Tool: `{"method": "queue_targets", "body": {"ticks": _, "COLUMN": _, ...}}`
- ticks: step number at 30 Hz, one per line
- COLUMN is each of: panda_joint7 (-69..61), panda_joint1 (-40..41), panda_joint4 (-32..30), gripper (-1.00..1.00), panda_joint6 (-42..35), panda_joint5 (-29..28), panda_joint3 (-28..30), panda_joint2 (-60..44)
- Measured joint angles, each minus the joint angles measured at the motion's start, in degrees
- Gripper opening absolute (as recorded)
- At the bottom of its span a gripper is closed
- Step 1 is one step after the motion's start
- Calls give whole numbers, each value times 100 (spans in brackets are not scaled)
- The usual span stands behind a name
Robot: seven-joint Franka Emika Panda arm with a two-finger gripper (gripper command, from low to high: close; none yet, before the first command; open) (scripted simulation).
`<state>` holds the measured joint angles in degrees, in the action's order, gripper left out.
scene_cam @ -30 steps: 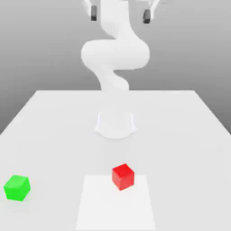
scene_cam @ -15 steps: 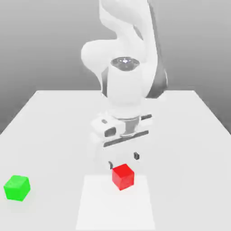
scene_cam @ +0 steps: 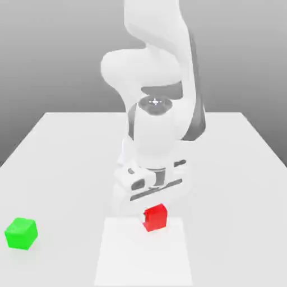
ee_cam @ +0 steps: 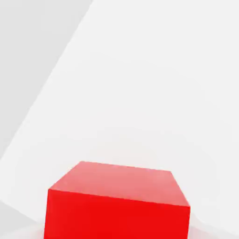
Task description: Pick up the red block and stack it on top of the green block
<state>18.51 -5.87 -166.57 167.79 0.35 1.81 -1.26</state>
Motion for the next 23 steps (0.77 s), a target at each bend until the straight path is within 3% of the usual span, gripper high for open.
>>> {"method": "queue_targets", "body": {"ticks": 4, "panda_joint7": -80, "panda_joint1": 195, "panda_joint4": 99, "gripper": -100, "panda_joint6": -649, "panda_joint5": -49, "panda_joint3": 182, "panda_joint2": 548}}
{"method": "queue_targets", "body": {"ticks": 14, "panda_joint7": -1532, "panda_joint1": 2591, "panda_joint4": 2090, "gripper": -100, "panda_joint6": -1782, "panda_joint5": 283, "panda_joint3": 1408, "panda_joint2": -337}}
{"method": "queue_targets", "body": {"ticks": 19, "panda_joint7": -2038, "panda_joint1": 2925, "panda_joint4": 2375, "gripper": -100, "panda_joint6": -1180, "panda_joint5": 786, "panda_joint3": 1210, "panda_joint2": -1258}}
{"method": "queue_targets", "body": {"ticks": 20, "panda_joint7": -2107, "panda_joint1": 2976, "panda_joint4": 2387, "gripper": 100, "panda_joint6": -1049, "panda_joint5": 877, "panda_joint3": 1146, "panda_joint2": -1406}}
{"method": "queue_targets", "body": {"ticks": 23, "panda_joint7": -2107, "panda_joint1": 2976, "panda_joint4": 2387, "gripper": 100, "panda_joint6": -1050, "panda_joint5": 877, "panda_joint3": 1146, "panda_joint2": -1406}}
